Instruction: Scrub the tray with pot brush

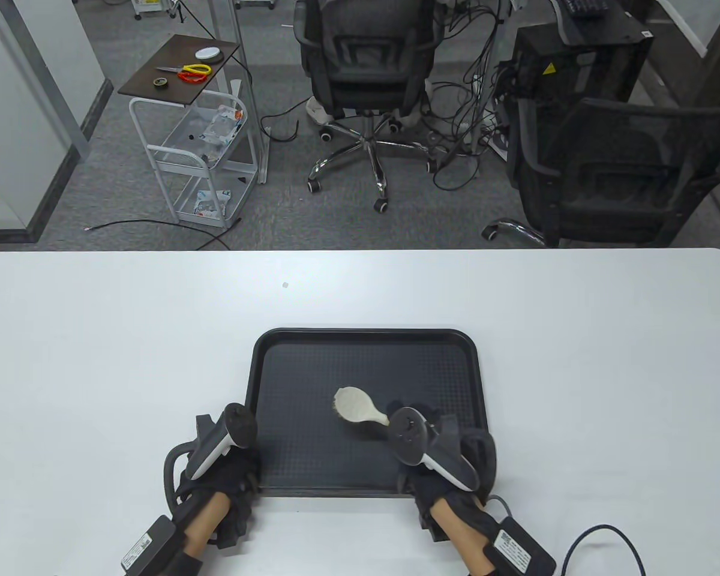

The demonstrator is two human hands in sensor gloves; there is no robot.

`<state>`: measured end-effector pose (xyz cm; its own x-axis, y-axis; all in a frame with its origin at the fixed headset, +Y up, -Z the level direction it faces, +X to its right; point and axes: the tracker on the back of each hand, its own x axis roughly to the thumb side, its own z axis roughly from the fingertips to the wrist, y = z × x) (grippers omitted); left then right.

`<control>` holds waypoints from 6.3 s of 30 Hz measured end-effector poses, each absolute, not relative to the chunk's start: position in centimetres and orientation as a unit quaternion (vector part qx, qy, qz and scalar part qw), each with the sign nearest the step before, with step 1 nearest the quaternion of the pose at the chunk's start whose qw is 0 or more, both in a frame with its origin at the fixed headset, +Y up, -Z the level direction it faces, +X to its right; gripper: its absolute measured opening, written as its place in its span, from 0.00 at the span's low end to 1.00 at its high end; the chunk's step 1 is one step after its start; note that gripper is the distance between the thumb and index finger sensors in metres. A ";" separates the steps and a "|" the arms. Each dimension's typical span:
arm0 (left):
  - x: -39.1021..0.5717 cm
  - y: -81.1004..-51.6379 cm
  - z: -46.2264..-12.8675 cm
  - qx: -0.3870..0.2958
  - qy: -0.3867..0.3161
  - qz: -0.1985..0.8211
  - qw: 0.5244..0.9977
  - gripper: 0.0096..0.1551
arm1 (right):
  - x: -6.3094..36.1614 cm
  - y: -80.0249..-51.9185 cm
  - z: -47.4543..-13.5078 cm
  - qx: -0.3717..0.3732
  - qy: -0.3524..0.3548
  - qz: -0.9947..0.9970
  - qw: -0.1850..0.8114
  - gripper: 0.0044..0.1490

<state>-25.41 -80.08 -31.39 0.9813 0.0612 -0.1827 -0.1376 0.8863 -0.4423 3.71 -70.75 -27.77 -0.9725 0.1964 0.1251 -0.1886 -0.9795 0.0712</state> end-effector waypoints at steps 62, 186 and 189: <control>-25.4 -80.1 -31.4 -0.234 0.081 0.052 0.967 0.47 | -1.1 -74.0 -26.5 0.115 0.055 0.988 0.083 0.34; -25.4 -80.1 -31.4 -0.235 0.080 0.054 0.967 0.47 | -3.2 -73.7 -38.1 0.043 0.021 0.996 0.078 0.36; -25.4 -80.1 -31.4 -0.235 0.080 0.054 0.967 0.47 | -3.7 -74.6 -39.4 0.016 0.041 0.996 0.078 0.36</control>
<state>-25.42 -80.13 -31.43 0.9815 0.0667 -0.1796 -0.1417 0.8836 -0.4462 -3.75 -74.59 -39.39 -0.9874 0.1563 0.0248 -0.1537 -0.9845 0.0846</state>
